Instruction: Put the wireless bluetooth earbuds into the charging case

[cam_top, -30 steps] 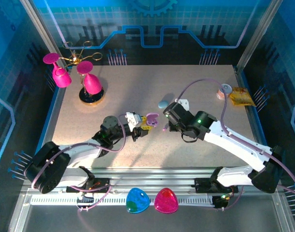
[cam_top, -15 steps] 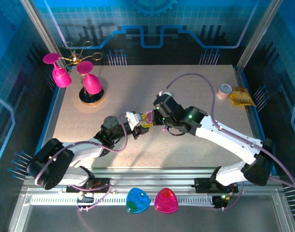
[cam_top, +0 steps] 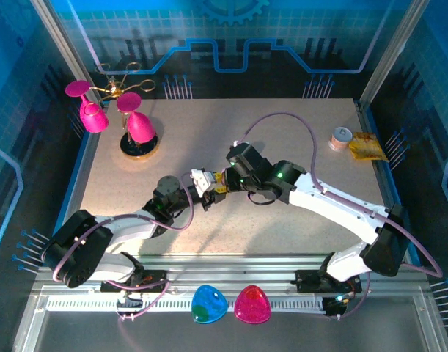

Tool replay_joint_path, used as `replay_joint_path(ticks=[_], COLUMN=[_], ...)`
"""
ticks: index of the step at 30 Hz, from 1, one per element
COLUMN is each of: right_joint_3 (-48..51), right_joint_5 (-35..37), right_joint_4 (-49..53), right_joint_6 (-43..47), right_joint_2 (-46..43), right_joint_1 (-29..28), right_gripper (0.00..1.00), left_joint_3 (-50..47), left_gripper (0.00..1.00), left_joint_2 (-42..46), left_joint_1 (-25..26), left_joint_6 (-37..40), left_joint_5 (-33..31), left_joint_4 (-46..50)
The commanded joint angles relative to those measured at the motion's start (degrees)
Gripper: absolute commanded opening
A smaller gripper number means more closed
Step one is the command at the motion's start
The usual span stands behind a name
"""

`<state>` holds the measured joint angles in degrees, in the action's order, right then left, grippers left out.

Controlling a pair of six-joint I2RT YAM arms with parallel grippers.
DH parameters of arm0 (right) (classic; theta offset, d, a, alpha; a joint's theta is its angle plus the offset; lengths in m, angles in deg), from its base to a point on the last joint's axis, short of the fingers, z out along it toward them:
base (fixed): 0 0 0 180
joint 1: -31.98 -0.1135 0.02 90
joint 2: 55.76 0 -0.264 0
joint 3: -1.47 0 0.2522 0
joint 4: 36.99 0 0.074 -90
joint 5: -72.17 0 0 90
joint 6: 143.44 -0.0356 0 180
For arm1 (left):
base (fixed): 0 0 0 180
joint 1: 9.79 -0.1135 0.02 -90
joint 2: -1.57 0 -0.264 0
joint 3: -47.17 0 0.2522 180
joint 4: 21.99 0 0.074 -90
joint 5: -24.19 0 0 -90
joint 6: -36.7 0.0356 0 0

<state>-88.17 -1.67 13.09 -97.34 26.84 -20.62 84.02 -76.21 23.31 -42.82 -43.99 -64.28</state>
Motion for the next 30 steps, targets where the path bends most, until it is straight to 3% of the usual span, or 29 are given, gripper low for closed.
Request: replay_joint_path(ticks=[1, 18, 30], right_joint_3=[-0.8, -1.9, 6.9], right_joint_5=[-1.0, -2.7, 1.0], right_joint_4=[-0.4, 0.0, -8.7], right_joint_6=[-0.1, 1.7, 8.7], right_joint_2=[0.2, 1.8, -10.6], right_joint_1=[-1.0, -1.8, -0.7], right_gripper=[0.08, 0.14, 0.49], left_joint_3=[1.6, 1.6, -0.7], left_gripper=[0.31, 0.31, 0.31], left_joint_2=[0.9, 0.8, 1.8], left_joint_1=[-0.3, -0.4, -1.0], left_joint_6=[-0.3, -0.5, -1.5], left_joint_5=[-1.1, -1.3, -1.6], left_joint_4=[-2.7, -2.9, -5.0])
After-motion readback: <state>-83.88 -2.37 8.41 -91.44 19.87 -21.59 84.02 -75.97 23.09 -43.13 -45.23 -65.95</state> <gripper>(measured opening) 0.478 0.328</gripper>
